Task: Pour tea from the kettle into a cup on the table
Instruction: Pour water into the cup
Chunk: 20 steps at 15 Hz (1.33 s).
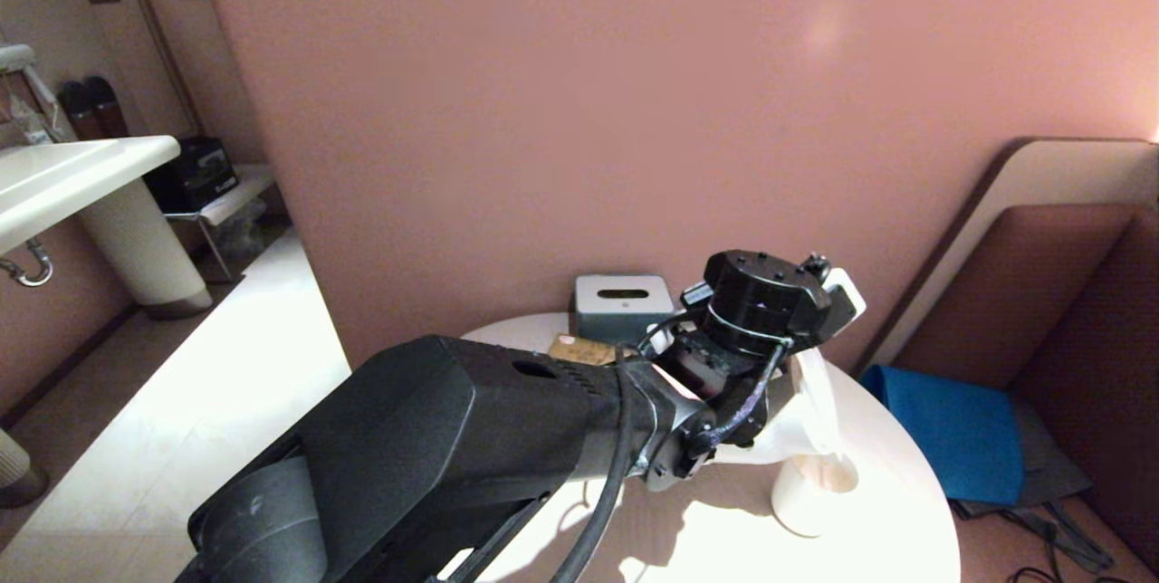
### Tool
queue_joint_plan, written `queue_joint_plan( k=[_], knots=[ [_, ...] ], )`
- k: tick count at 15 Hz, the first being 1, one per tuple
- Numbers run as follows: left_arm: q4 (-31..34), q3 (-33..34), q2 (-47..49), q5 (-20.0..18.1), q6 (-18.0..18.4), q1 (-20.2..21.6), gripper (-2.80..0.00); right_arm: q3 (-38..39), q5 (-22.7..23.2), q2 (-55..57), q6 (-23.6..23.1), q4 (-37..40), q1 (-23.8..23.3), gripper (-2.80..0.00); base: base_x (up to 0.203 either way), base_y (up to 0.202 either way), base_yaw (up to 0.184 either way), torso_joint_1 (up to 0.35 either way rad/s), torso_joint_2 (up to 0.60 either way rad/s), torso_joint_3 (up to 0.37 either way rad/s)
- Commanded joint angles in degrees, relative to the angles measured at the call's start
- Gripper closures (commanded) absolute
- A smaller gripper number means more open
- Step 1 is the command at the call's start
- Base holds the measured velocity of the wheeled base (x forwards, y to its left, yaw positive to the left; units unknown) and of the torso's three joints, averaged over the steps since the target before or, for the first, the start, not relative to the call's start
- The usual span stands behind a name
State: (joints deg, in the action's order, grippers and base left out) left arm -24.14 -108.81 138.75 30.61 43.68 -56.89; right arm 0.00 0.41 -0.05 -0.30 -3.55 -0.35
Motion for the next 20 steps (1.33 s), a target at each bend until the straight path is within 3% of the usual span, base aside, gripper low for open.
queue_joint_plan(
  k=[1,20],
  knots=[
    [-0.1,-1.0,0.7,0.2,0.8,-0.1,0.0,0.0,0.0,0.1,0.0,-0.1,0.0,-2.8,0.0,0.0,0.0,0.0,0.0,0.0],
    [-0.1,-1.4,0.7,0.2,6.0,-0.3,0.0,0.0,0.0,0.1,0.0,-0.1,0.0,-2.8,0.0,0.0,0.0,0.0,0.0,0.0]
  ],
)
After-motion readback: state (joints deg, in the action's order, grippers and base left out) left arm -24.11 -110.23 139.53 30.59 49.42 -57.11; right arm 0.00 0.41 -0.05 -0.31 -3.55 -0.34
